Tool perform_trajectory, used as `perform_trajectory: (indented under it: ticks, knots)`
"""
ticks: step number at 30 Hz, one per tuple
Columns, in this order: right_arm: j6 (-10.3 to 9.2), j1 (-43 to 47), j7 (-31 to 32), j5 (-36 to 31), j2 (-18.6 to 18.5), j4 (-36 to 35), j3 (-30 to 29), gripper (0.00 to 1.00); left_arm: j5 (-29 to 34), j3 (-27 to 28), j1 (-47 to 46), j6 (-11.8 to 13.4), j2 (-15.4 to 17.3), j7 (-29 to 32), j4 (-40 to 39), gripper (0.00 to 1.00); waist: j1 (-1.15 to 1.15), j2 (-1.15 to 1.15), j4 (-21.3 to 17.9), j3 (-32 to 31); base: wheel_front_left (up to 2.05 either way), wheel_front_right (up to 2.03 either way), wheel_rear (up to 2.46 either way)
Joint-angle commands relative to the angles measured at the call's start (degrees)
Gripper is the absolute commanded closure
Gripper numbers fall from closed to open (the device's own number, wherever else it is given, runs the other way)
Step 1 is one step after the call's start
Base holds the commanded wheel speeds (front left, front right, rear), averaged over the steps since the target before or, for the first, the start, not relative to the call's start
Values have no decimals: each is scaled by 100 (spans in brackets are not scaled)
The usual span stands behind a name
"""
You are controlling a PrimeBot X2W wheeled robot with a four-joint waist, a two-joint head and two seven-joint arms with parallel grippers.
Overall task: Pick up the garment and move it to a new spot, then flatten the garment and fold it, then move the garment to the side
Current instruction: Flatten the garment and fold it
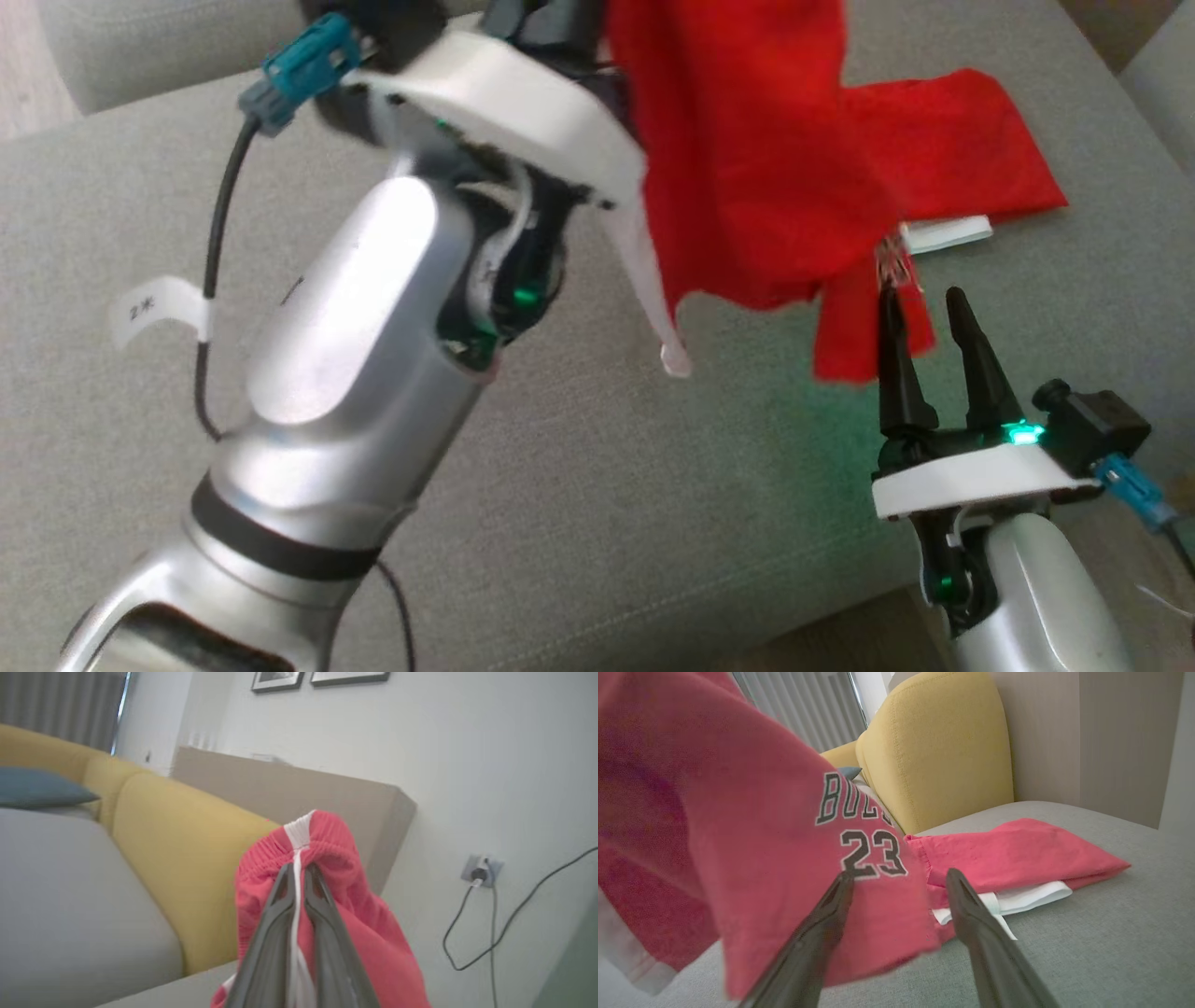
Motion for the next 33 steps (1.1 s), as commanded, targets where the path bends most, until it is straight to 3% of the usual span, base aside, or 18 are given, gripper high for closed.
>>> perform_trajectory:
  ticks: [1,10,20,21,22,28,33]
  knots:
    - [37,-207,-59,52,-21,-196,112,0,9,289,10,47,261,-96,89,100,0,0,0,111,0,0,0]
    - [37,-335,-61,38,-21,-269,164,0,49,494,515,-46,929,-439,2075,100,0,0,34,478,0,0,0]
    - [37,-420,-62,-18,-21,-329,288,0,139,653,81,-321,934,-992,3456,100,0,0,80,734,0,0,0]
    - [37,-423,-62,-25,-21,-328,298,0,159,664,21,-348,915,-1016,3552,65,0,0,89,745,0,0,0]
    - [37,-427,-62,-30,-21,-326,306,0,201,658,-35,-355,902,-1034,3648,0,0,0,97,750,0,0,0]
    - [37,-444,-62,-44,-21,-299,331,0,361,730,-256,-462,837,-1082,3952,0,0,0,154,711,0,0,0]
    - [37,-410,-62,-78,-21,-265,277,0,619,902,-207,-489,849,-1085,3674,0,0,0,266,599,0,0,0]
